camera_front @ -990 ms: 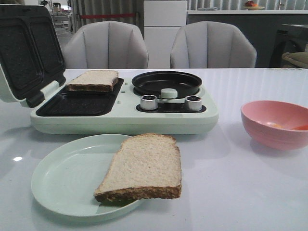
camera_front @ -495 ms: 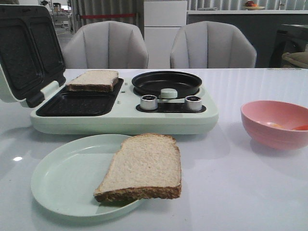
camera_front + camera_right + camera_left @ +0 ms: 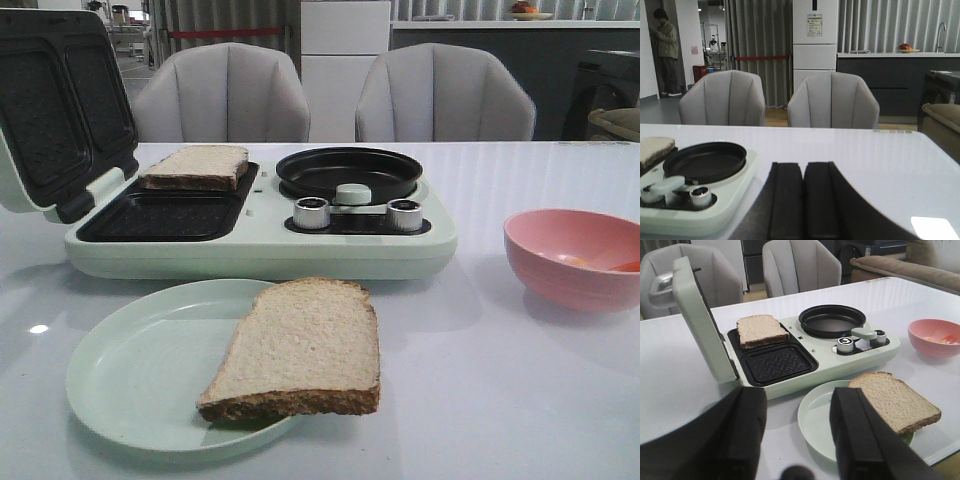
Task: Make breakfast with bread and shrimp
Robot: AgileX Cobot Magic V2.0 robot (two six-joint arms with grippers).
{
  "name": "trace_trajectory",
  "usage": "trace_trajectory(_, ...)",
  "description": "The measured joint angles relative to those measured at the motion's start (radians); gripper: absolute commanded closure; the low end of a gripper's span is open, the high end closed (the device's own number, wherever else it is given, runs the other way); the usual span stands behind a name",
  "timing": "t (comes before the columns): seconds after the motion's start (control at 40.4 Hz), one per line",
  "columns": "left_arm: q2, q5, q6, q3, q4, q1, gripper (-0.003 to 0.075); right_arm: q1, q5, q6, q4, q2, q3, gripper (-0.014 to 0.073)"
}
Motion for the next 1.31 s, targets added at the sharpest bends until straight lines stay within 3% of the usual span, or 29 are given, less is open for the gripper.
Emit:
trace_trajectory(0.272,0.000,0.000,0.000,0.000,0.000,0.000,0.0356,0.000,0.239,0.000,-0.002,0.253,-0.199,0.0627)
trace_trajectory(0.792,0.000,-0.002,0.000,0.002,0.000,0.000,0.0356,0.042,0.337,0.000,0.028,0.334,-0.200,0.0612)
trace_trajectory(0.866,0.000,-0.002,0.000,0.002,0.000,0.000,0.0356,0.046,0.368,0.000,0.029,0.349,-0.210,0.0538)
trace_trajectory(1.014,0.000,-0.002,0.000,0.002,0.000,0.000,0.0356,0.048,0.426,0.000,0.032,0.426,-0.260,0.0215)
trace_trajectory(1.089,0.000,-0.002,0.000,0.002,0.000,0.000,0.0356,0.048,0.443,0.000,0.039,0.480,-0.299,0.0097)
trace_trajectory(1.163,0.000,-0.002,0.000,0.002,0.000,0.000,0.0356,0.054,0.458,0.000,0.059,0.536,-0.336,0.0045)
trace_trajectory(1.311,0.000,-0.002,0.000,0.002,0.000,0.000,0.0356,0.100,0.504,0.000,0.116,0.692,-0.408,0.0054)
